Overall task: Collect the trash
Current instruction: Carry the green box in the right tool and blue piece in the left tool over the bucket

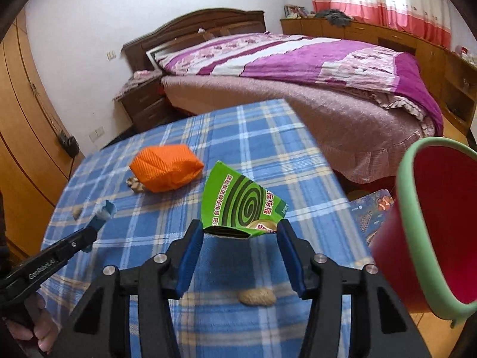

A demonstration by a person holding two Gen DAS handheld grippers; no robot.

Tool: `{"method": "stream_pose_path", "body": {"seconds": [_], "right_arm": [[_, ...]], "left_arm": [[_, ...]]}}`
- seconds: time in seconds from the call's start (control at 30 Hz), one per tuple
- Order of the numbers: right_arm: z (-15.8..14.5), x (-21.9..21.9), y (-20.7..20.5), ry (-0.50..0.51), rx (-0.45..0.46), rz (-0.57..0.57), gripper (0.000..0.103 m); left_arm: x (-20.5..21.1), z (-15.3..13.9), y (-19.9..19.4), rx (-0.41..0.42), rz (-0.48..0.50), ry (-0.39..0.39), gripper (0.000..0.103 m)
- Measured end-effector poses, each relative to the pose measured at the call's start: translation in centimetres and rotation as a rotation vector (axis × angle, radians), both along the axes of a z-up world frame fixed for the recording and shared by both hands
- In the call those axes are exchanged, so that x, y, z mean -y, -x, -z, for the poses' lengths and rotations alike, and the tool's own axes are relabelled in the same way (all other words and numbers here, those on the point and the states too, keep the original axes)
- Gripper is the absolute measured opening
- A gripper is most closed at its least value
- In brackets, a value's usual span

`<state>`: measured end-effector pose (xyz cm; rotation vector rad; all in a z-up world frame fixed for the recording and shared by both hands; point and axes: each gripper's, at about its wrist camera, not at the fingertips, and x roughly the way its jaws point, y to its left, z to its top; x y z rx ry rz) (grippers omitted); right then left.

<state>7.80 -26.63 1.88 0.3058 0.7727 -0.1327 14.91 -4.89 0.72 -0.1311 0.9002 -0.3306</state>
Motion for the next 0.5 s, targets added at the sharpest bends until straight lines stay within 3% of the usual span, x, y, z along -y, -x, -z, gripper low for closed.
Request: {"method": "stream_pose_path", "body": {"seconds": [0.5], "right_arm": [[-3.9, 2.3, 6.8, 0.038, 0.113, 0.098, 0.054]], "left_arm": [[3.7, -3.0, 3.1, 0.049, 0.108, 0.016, 0.014]]}}
